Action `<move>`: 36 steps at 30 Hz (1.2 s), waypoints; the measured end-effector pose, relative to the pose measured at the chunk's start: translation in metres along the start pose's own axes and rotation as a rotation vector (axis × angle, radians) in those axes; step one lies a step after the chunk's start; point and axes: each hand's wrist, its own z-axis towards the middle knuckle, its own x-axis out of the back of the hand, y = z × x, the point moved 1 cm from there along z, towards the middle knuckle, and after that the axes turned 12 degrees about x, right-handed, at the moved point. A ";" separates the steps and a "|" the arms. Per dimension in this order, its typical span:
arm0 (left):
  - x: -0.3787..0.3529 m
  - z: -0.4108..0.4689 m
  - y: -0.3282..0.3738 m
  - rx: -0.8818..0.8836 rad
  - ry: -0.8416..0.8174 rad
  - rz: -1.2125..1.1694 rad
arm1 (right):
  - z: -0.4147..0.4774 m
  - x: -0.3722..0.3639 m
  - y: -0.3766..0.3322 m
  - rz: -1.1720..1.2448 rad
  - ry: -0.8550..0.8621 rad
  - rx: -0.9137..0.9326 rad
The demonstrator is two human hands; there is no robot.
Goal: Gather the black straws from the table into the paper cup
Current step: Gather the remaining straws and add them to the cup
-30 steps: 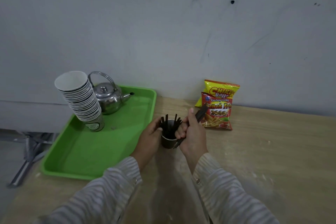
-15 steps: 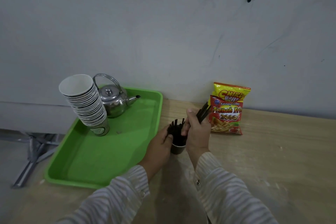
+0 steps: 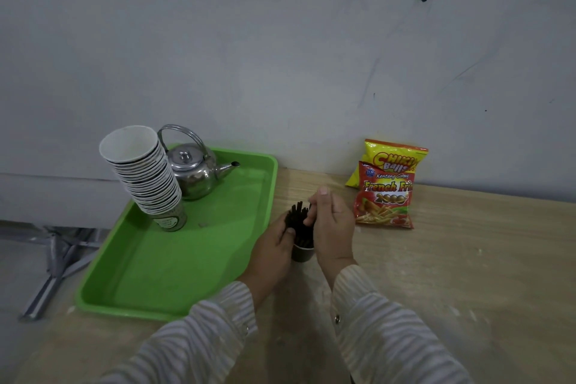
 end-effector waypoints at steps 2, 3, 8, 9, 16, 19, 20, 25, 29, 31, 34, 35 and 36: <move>0.000 0.000 0.000 0.000 0.003 0.002 | -0.002 0.001 0.000 -0.083 -0.059 0.040; 0.000 0.001 0.000 -0.002 0.004 0.012 | -0.003 0.001 0.000 -0.114 -0.083 0.061; 0.001 0.001 0.000 0.002 -0.015 0.007 | -0.005 0.005 -0.014 -0.294 -0.194 0.278; 0.001 0.000 0.001 -0.002 -0.017 0.014 | -0.004 0.005 -0.017 -0.380 -0.239 0.365; 0.002 0.000 -0.001 -0.002 0.028 0.098 | -0.006 0.005 -0.003 -0.839 -0.647 0.319; 0.001 -0.001 0.002 -0.010 -0.004 0.074 | -0.004 0.005 -0.003 -0.881 -0.703 0.308; 0.000 -0.001 0.004 -0.010 -0.016 0.071 | -0.004 0.005 -0.005 -0.872 -0.712 0.299; 0.003 -0.003 0.006 0.007 -0.017 0.135 | -0.004 0.013 -0.021 -0.601 -0.531 0.263; 0.005 -0.007 0.011 0.019 -0.035 0.123 | -0.011 0.029 -0.026 -0.347 -0.216 0.050; 0.008 -0.008 0.013 0.024 -0.052 0.137 | -0.015 0.034 -0.025 -0.214 -0.081 -0.130; 0.012 -0.008 0.015 0.037 -0.080 0.161 | -0.019 0.039 -0.021 -0.057 0.085 -0.442; 0.013 -0.008 0.016 0.046 -0.091 0.168 | -0.021 0.040 -0.018 -0.046 0.067 -0.527; 0.013 -0.008 0.018 0.055 -0.100 0.180 | -0.024 0.040 -0.015 -0.030 0.029 -0.590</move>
